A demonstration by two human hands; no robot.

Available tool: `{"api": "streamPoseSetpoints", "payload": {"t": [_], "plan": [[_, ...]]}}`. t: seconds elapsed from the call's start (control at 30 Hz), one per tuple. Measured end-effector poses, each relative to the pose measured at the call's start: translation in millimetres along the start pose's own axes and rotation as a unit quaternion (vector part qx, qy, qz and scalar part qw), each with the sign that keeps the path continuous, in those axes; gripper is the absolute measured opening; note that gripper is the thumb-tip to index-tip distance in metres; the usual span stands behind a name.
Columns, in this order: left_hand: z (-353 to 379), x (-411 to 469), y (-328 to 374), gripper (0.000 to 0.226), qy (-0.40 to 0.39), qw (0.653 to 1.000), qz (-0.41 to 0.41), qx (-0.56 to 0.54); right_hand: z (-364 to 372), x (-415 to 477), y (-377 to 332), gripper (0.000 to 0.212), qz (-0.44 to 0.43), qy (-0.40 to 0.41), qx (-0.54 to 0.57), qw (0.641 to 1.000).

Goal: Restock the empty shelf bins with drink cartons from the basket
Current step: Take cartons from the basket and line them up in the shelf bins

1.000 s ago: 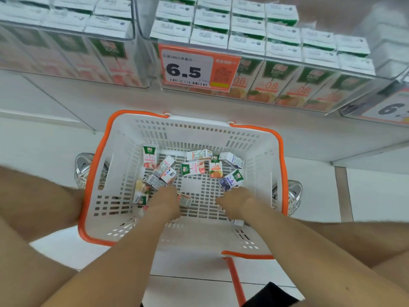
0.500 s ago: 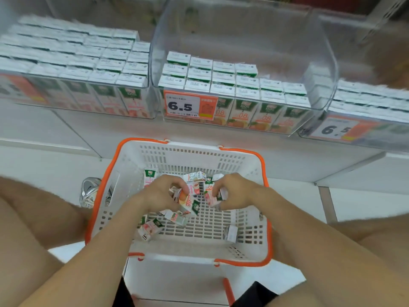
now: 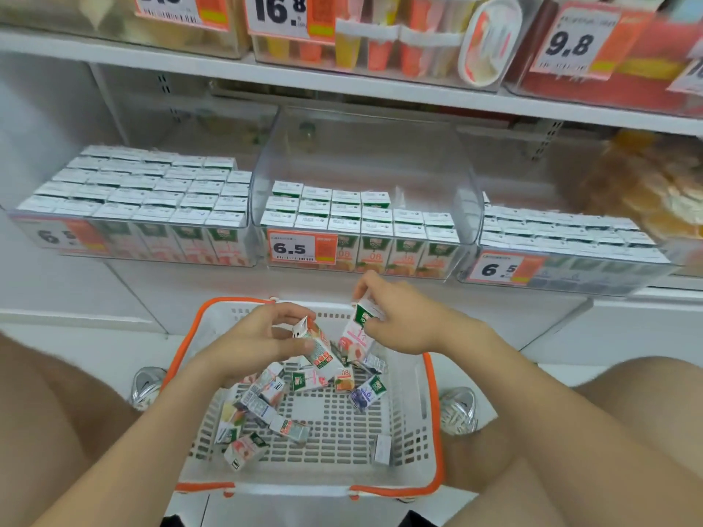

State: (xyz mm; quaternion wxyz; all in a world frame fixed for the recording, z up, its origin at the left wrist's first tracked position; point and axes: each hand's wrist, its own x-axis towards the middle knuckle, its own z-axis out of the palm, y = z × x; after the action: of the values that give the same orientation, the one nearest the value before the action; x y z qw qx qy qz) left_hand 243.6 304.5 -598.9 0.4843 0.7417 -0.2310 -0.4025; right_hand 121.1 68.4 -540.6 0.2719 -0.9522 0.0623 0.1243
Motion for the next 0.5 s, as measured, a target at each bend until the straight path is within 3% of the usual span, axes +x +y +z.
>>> {"api": "streamPoseSetpoints", "payload": {"t": [0.13, 0.27, 0.37, 0.5], "plan": [[-3.7, -8.4, 39.1, 0.038, -0.022, 0.999, 0.019, -0.023, -23.4, -6.1, -12.1, 0.034, -0.034, 0.107, -0.092, 0.989], [-17.6, -15.1, 87.0, 0.02, 0.004, 0.997, 0.081, -0.019, -51.1, 4.2, -24.1, 0.035, -0.053, 0.257, -0.052, 0.963], [-29.6, -12.6, 112.4, 0.037, 0.033, 0.994, 0.087, -0.055, -77.4, 15.5, -29.5, 0.029, -0.048, 0.371, -0.012, 0.927], [-40.1, -6.1, 147.2, 0.053, 0.062, 0.98, 0.032, -0.184, -114.6, 28.4, -29.2, 0.024, -0.015, 0.426, -0.004, 0.904]]}}
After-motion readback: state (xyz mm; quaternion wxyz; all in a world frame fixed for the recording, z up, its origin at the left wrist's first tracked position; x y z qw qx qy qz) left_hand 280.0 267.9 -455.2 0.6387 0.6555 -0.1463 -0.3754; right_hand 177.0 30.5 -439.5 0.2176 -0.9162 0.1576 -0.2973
